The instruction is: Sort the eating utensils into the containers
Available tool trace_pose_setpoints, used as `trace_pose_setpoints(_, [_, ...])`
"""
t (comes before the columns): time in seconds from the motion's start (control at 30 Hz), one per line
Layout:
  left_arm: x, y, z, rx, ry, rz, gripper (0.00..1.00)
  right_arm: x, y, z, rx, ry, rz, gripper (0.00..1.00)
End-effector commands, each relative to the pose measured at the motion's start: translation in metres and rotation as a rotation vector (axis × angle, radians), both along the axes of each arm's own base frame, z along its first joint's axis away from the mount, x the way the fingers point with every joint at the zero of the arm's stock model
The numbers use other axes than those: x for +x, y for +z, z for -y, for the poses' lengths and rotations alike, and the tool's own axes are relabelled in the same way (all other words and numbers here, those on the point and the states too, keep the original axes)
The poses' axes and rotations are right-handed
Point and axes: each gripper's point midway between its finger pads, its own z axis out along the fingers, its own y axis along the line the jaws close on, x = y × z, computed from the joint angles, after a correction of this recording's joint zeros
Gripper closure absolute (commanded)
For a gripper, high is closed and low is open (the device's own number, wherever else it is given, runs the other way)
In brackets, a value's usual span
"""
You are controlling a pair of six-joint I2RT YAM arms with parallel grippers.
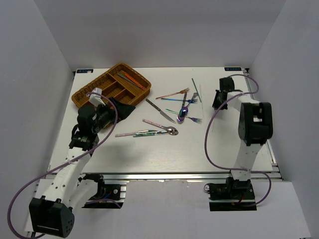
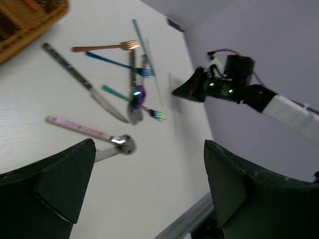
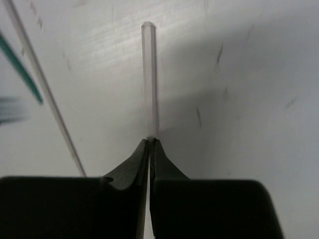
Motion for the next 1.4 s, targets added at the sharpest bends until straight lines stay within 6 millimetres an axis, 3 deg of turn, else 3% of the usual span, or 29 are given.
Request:
trace_pose_setpoints(0.0, [-0.005,0.042,0.041,-0.202,-0.161,0.127,0.02,-0.020,0.058,-0.019,0.106,0.031,0.132,1.00])
trace_pose_setpoints(0.03, [-0.005,0.044,0.047,-0.217,-0.173,0.136,0.02,-0.028,0.072,-0.028,0.153,0.056,0.165,1.00])
trace_pose_setpoints(0.07, [-0.004,0.049,0.055,-0.228,-0.189,0.153,0.02,-0.044,0.099,-0.039,0.220,0.090,0.244,1.00])
trace_pose_setpoints(0.1, [-0.006,0.056,0.071,-0.237,-0.231,0.178,0.02,-0.061,0.136,-0.069,0.358,0.217,0.322,1.00])
trace_pose_setpoints(0.2, [-0.015,0.067,0.100,-0.283,-0.324,0.226,0.02,-0.106,0.154,-0.122,0.616,0.422,0.354,1.00])
trace_pose_setpoints(0.23, [-0.014,0.062,0.109,-0.294,-0.347,0.212,0.02,-0.130,0.177,-0.148,0.713,0.549,0.383,1.00])
trace_pose_setpoints(0.27, [-0.020,0.063,0.119,-0.317,-0.390,0.210,0.02,-0.138,0.193,-0.160,0.760,0.618,0.449,1.00])
trace_pose_setpoints(0.3, [-0.023,0.072,0.124,-0.335,-0.409,0.252,0.02,-0.157,0.187,-0.171,0.852,0.620,0.407,1.00])
trace_pose_setpoints(0.33, [-0.025,0.075,0.128,-0.344,-0.424,0.266,0.02,-0.178,0.203,-0.186,0.917,0.701,0.419,1.00])
trace_pose_setpoints(0.53, [-0.030,0.082,0.142,-0.368,-0.470,0.322,0.02,-0.229,0.245,-0.236,1.021,0.872,0.457,1.00])
trace_pose_setpoints(0.63, [-0.023,0.074,0.145,-0.326,-0.448,0.296,0.07,-0.239,0.260,-0.250,1.041,0.908,0.479,1.00])
trace_pose_setpoints(0.8, [-0.013,0.047,0.140,-0.203,-0.381,0.247,0.13,-0.242,0.269,-0.268,1.044,0.932,0.485,1.00])
trace_pose_setpoints(0.93, [-0.012,0.043,0.141,-0.194,-0.384,0.239,0.17,-0.248,0.266,-0.292,1.054,0.968,0.452,1.00])
trace_pose_setpoints(1.03, [-0.010,0.041,0.143,-0.194,-0.387,0.227,0.27,-0.254,0.268,-0.312,1.068,1.008,0.436,1.00])
trace_pose_setpoints(1.07, [-0.008,0.041,0.144,-0.197,-0.386,0.220,0.33,-0.254,0.269,-0.316,1.066,1.011,0.436,1.00])
trace_pose_setpoints(1.1, [-0.008,0.043,0.145,-0.203,-0.391,0.228,0.55,-0.253,0.270,-0.319,1.064,1.012,0.436,1.00])
trace_pose_setpoints(1.2, [-0.005,0.044,0.146,-0.202,-0.388,0.216,1.00,-0.246,0.266,-0.321,1.046,0.989,0.443,1.00])
trace_pose_setpoints(1.27, [0.001,0.036,0.144,-0.156,-0.360,0.186,1.00,-0.231,0.264,-0.316,0.990,0.914,0.478,0.79])
trace_pose_setpoints(1.33, [0.024,0.027,0.129,-0.077,-0.221,0.164,1.00,-0.208,0.246,-0.300,0.875,0.761,0.470,0.51])
trace_pose_setpoints(1.37, [0.033,0.006,0.117,-0.005,-0.148,0.080,1.00,-0.202,0.247,-0.288,0.826,0.720,0.499,0.47])
